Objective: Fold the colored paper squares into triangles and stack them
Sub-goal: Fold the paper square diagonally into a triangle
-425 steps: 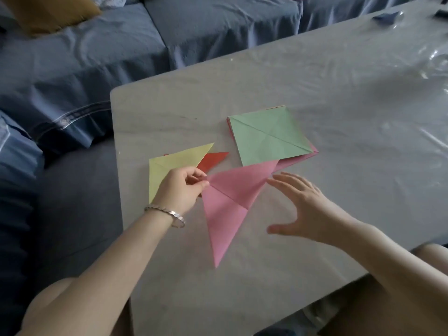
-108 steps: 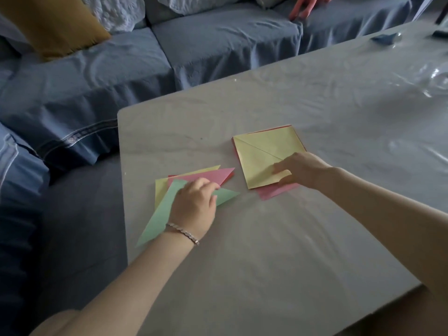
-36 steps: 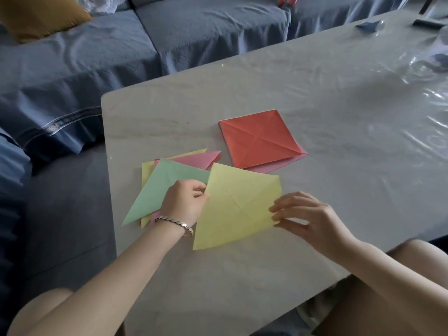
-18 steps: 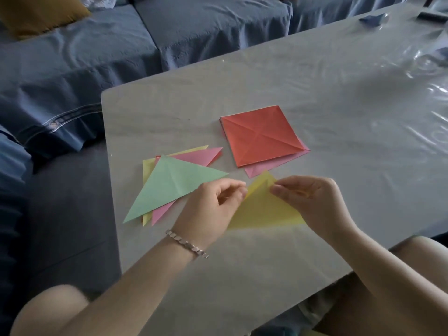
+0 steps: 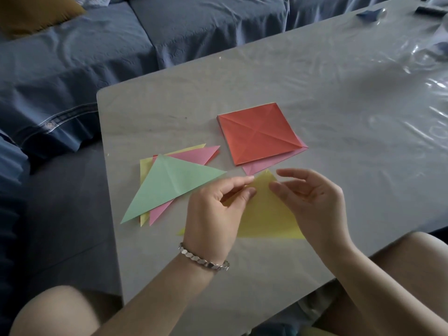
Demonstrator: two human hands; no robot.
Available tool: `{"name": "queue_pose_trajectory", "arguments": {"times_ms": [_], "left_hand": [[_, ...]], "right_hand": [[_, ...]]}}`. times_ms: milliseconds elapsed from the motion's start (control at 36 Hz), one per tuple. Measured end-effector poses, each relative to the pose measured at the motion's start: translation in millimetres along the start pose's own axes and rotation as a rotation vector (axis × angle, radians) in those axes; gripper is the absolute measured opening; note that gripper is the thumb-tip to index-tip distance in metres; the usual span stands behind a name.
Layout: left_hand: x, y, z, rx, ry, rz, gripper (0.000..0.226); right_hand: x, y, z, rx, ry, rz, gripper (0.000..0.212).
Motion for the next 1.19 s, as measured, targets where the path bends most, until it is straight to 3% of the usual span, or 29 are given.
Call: {"name": "queue_pose_trajectory", "arguments": {"times_ms": [306, 1028, 1194], "left_hand": [[-4, -3, 2, -0.026, 0.053, -0.009, 0.027], [5, 1, 1, 0.002, -0.035, -0.054, 0.012], [6, 6, -2, 0.06, -0.136, -0.008, 0.034]], "right_hand": [[10, 1, 0, 0.021, -0.046, -0.008, 0.027], [2, -2, -3, 0.108, -0.074, 0.129, 0.028], [3, -2, -8, 0.187, -0.109, 0.158, 0.025]]}}
Point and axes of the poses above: each hand's wrist, its own z-axis away from the middle knuckle, its own y-axis out of the palm, x = y × z, the point moved 5 cm from there along -z, towards the middle knuckle, and after that the axes turned 12 degrees about -y, right-handed, at the moved point
